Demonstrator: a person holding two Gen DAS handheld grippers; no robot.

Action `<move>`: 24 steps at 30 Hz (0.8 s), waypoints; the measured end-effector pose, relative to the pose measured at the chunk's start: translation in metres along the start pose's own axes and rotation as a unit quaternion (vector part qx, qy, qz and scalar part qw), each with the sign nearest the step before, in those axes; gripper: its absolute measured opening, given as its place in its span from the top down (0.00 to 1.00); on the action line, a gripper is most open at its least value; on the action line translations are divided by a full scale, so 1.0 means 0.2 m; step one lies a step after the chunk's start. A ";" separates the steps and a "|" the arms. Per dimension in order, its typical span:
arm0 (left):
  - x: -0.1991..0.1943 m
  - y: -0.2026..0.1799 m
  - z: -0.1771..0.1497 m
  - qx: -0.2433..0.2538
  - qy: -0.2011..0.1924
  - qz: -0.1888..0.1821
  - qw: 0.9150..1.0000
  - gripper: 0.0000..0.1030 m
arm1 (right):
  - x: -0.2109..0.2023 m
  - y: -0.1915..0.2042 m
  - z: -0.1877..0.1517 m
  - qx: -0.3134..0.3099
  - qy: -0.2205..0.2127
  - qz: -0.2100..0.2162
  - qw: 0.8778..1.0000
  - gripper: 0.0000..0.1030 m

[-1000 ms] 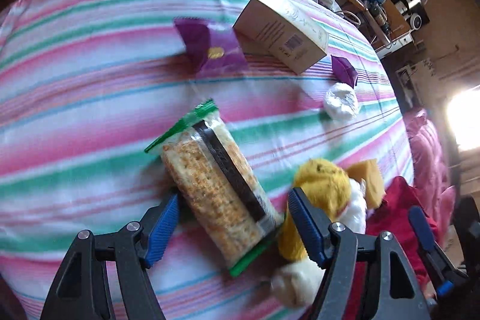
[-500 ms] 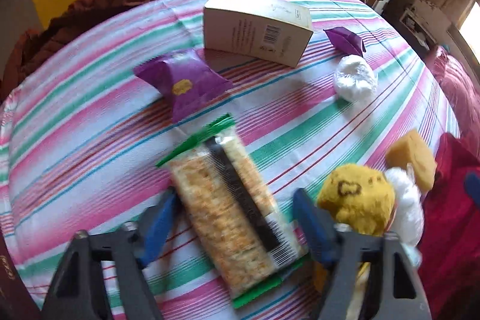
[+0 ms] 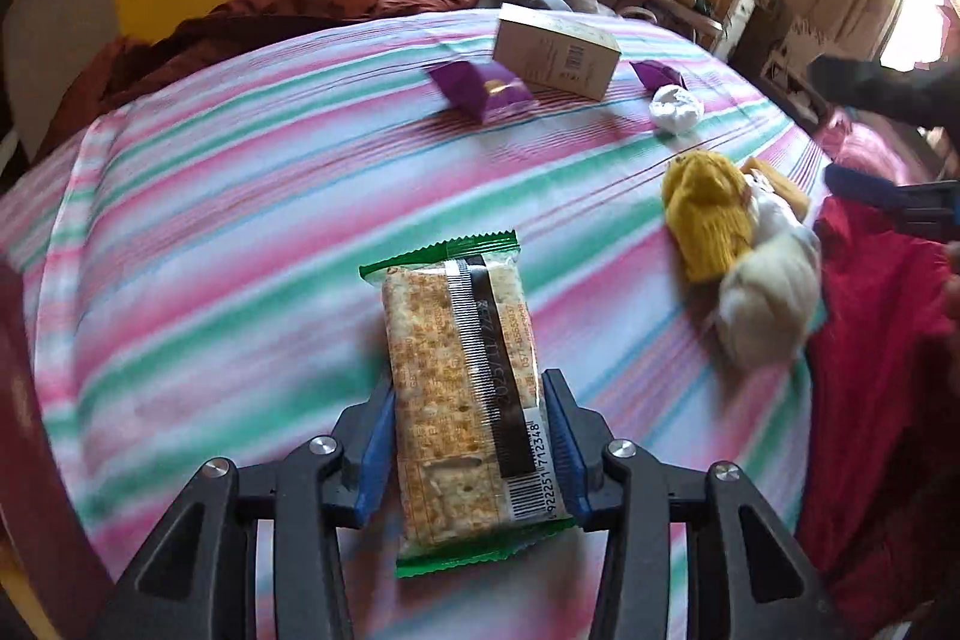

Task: Organize objects
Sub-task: 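Lift the granola bar with the left gripper while the right gripper grasps the white sock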

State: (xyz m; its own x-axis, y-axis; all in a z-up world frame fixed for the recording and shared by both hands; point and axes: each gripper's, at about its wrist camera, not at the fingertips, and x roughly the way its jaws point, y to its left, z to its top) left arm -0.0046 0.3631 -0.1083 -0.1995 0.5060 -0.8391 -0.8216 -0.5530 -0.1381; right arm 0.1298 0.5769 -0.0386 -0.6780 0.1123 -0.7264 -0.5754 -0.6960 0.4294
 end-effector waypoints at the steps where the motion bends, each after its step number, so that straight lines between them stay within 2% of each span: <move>1: -0.02 0.01 -0.03 -0.004 -0.003 -0.002 1.000 0.56 | 0.02 0.01 -0.01 -0.006 0.009 -0.002 1.000 0.00; 8: -0.05 0.01 -0.09 -0.015 -0.015 0.000 1.000 0.56 | 0.09 0.09 -0.11 -0.048 0.065 -0.040 0.996 0.01; 12: -0.06 0.00 -0.12 -0.008 -0.022 0.003 1.000 0.56 | 0.14 0.12 -0.18 -0.077 0.105 -0.066 0.989 0.01; 13: -0.06 0.00 -0.12 -0.008 -0.024 0.002 1.000 0.56 | 0.16 0.12 -0.19 -0.082 0.113 -0.072 0.988 0.04; 15: -0.06 0.00 -0.13 -0.008 -0.026 0.000 1.000 0.56 | 0.21 0.12 -0.21 -0.093 0.133 -0.085 0.983 0.17; 16: -0.07 0.01 -0.13 -0.008 -0.027 -0.001 1.000 0.56 | 0.24 0.12 -0.22 -0.098 0.140 -0.097 0.980 0.27; 21: -0.07 0.02 -0.14 -0.013 -0.029 -0.010 0.999 0.57 | 0.22 0.15 -0.25 -0.129 0.137 -0.112 0.976 0.30; 24: -0.09 0.04 -0.15 -0.021 -0.031 -0.021 0.999 0.57 | 0.14 0.19 -0.26 -0.139 0.123 -0.082 0.979 0.30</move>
State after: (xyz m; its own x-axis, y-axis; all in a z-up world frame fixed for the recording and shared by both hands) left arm 0.0079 0.3301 -0.1099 -0.1989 0.5685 -0.7983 -0.8074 -0.5567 -0.1953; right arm 0.1133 0.5159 -0.0701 -0.4366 0.0880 -0.8954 -0.4970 -0.8532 0.1585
